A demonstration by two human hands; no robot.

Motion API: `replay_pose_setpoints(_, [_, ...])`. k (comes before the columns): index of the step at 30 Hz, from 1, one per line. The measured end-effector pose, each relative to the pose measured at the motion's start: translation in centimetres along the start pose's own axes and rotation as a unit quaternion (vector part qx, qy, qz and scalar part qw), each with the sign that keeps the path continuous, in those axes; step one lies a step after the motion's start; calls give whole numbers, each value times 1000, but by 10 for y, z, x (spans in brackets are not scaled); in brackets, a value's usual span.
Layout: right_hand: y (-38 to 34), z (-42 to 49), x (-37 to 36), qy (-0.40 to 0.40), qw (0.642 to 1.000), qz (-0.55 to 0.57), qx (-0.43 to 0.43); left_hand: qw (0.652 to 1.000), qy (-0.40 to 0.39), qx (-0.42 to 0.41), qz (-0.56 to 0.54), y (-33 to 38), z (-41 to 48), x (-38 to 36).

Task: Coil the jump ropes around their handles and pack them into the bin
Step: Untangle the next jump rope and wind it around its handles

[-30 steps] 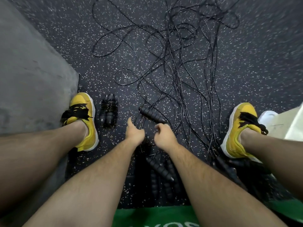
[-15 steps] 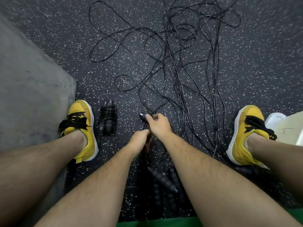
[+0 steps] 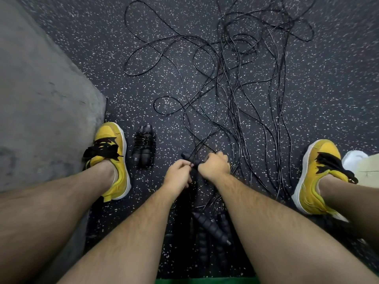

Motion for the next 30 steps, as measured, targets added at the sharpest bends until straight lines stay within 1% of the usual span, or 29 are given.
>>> replay_pose_setpoints(1, [-4,0,4,30,998,58,-9,1000,-9,-5,-17,2,1,-1])
replay_pose_setpoints(2, [-8,1,6,38,989,140,-20,999,-33,-6,-32,2,0,-4])
replay_pose_setpoints(3, [-15,2,5,11,973,230,-31,996,-71,-1,-47,2,-2,-9])
replay_pose_setpoints(4, [-24,3,0,-39,949,308,-43,992,-111,11,-62,0,-6,-14])
replay_pose_setpoints(5, [-33,2,-3,-84,927,361,-47,986,-145,28,-73,-2,-11,-19])
replay_pose_setpoints(6, [-43,2,-3,-107,915,387,-38,983,-161,42,-73,-3,-14,-21])
replay_pose_setpoints(7, [-49,2,-1,-111,913,392,-28,986,-144,52,-73,-3,-14,-18])
replay_pose_setpoints(8, [-52,1,4,-104,912,396,-19,991,-89,61,-75,-2,-8,-10])
replay_pose_setpoints(9, [-55,-2,8,-107,905,411,-16,994,-8,66,-83,0,-1,4])
replay_pose_setpoints(10, [-56,-8,11,-128,891,435,-15,990,71,64,-104,5,3,18])
replay_pose_setpoints(11, [-55,-14,14,-158,880,448,-15,980,124,54,-149,10,9,28])
replay_pose_setpoints(12, [-53,-21,16,-201,877,436,-11,969,141,43,-199,16,15,32])
replay_pose_setpoints(13, [-50,-30,17,-255,882,397,-1,962,130,37,-238,25,19,31])
replay_pose_setpoints(15, [-39,-50,12,-382,878,287,26,961,79,34,-262,41,26,21])
replay_pose_setpoints(17, [-22,-67,7,-481,854,194,38,966,33,29,-256,54,28,6])
replay_pose_setpoints(19, [-6,-77,7,-534,831,153,28,977,32,10,-212,61,28,-5])
replay_pose_setpoints(20, [2,-78,8,-544,826,145,17,981,38,-1,-189,62,28,-8])
replay_pose_setpoints(21, [8,-78,13,-535,832,144,6,984,36,-10,-176,60,27,-12])
replay_pose_setpoints(22, [14,-68,17,-492,856,157,-5,983,21,-13,-180,59,24,-17])
replay_pose_setpoints(23, [20,-53,24,-416,891,184,-15,982,-3,-11,-189,57,20,-22])
replay_pose_setpoints(24, [26,-36,37,-310,925,220,-26,982,-26,-6,-189,55,15,-26])
replay_pose_setpoints(25, [33,-23,54,-193,949,248,-38,984,-46,-5,-174,53,9,-29])
replay_pose_setpoints(26, [40,-15,69,-91,960,261,-42,987,-66,-7,-148,51,3,-31])
replay_pose_setpoints(27, [43,-10,77,-34,962,267,-43,989,-91,-12,-117,49,-2,-33])
replay_pose_setpoints(28, [43,-8,80,-21,959,280,-45,989,-120,-14,-88,48,-9,-35])
replay_pose_setpoints(30, [32,-4,71,-59,944,321,-48,981,-188,-5,-44,44,-24,-38])
Point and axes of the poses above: each hand's wrist, its own z-axis towards the middle knuckle, its own x-axis out of the back of the hand, y = z × x, the point moved 7 cm from there along z, towards the middle knuckle, and after that the axes turned 4 degrees about -x, right-handed, at the moved point
